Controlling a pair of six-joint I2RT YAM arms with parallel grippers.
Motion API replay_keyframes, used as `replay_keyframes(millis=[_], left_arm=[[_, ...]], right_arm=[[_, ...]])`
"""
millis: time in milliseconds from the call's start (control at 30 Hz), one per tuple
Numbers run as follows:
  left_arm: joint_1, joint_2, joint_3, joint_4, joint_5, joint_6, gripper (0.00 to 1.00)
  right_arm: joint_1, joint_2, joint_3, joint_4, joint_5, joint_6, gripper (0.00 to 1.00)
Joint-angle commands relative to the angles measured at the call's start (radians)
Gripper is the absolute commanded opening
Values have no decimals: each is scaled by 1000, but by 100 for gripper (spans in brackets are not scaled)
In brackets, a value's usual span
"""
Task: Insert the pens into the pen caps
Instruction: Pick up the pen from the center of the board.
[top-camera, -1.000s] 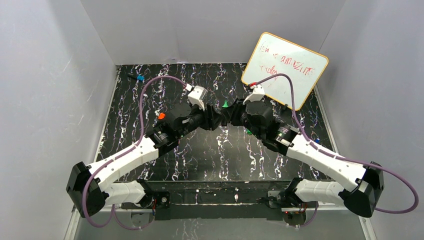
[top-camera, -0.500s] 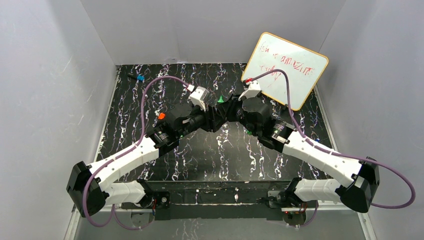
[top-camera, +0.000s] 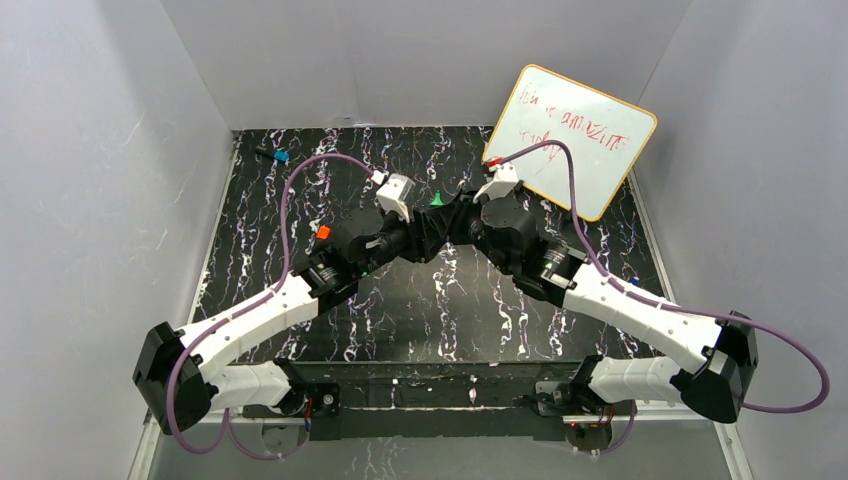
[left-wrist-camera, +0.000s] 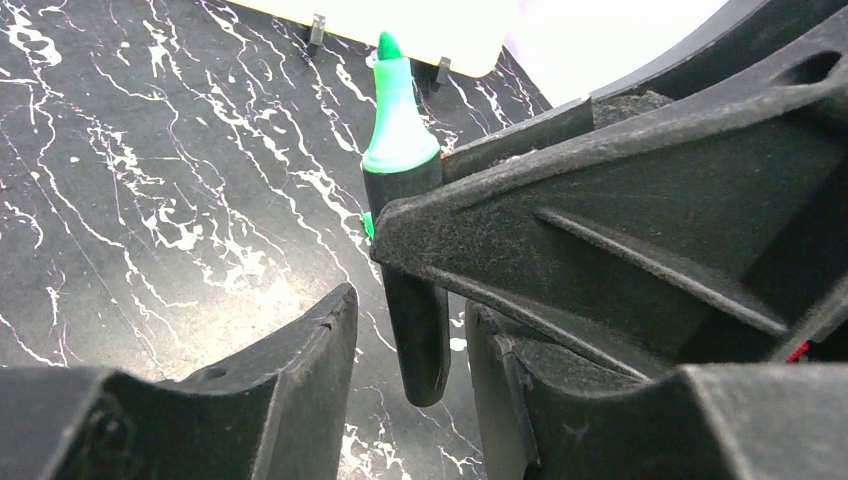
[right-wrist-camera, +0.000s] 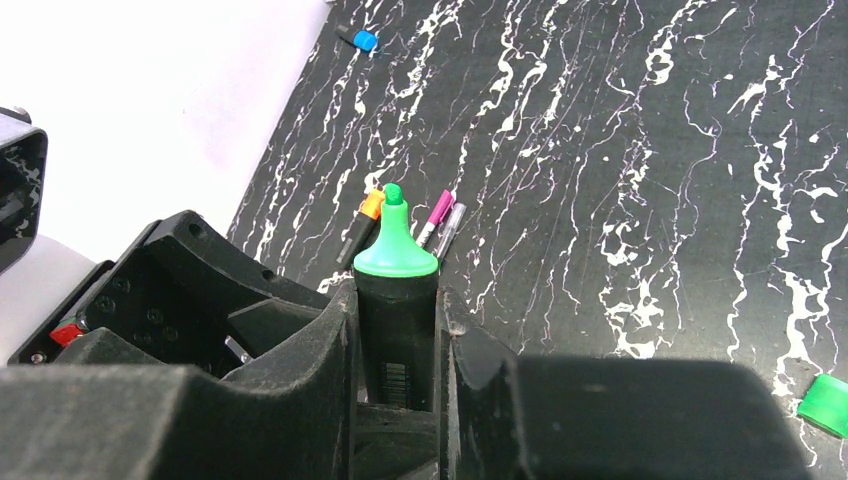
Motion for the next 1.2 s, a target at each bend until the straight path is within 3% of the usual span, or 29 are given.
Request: replay_keyframes(millis=[0,500,567,633,700,933,1033,1100,1167], left_arm=[[-7,-9,7,86,-27,3,42],[-5,-24,9,96,-68,35,38],[-5,-27,9,99,-74,40,29],[-5,-27,12,98,-73,47,11],[-6,-22,16,96,-62,56,0],[-5,-16,25,75,-3,102,0],[-4,-20,38,-1,-2,137,0],[-3,-27,26,-51,-2,157,0],[0,-38,6,-89,-2,168,0]], right_arm=[[30,23,33,52,-57,22,1],[58,41,20,56,-70,45,1],[59,39,18,56,-70,47,1],[61,38,15,55,-70,47,1],[61,38,15,54,-70,47,1],[61,51,31,37,-52,51,1],[61,57,91,-56,10,37,48],[61,23,105,-76,49,-2,58],[60,-23,100,-94,86,-46,59]])
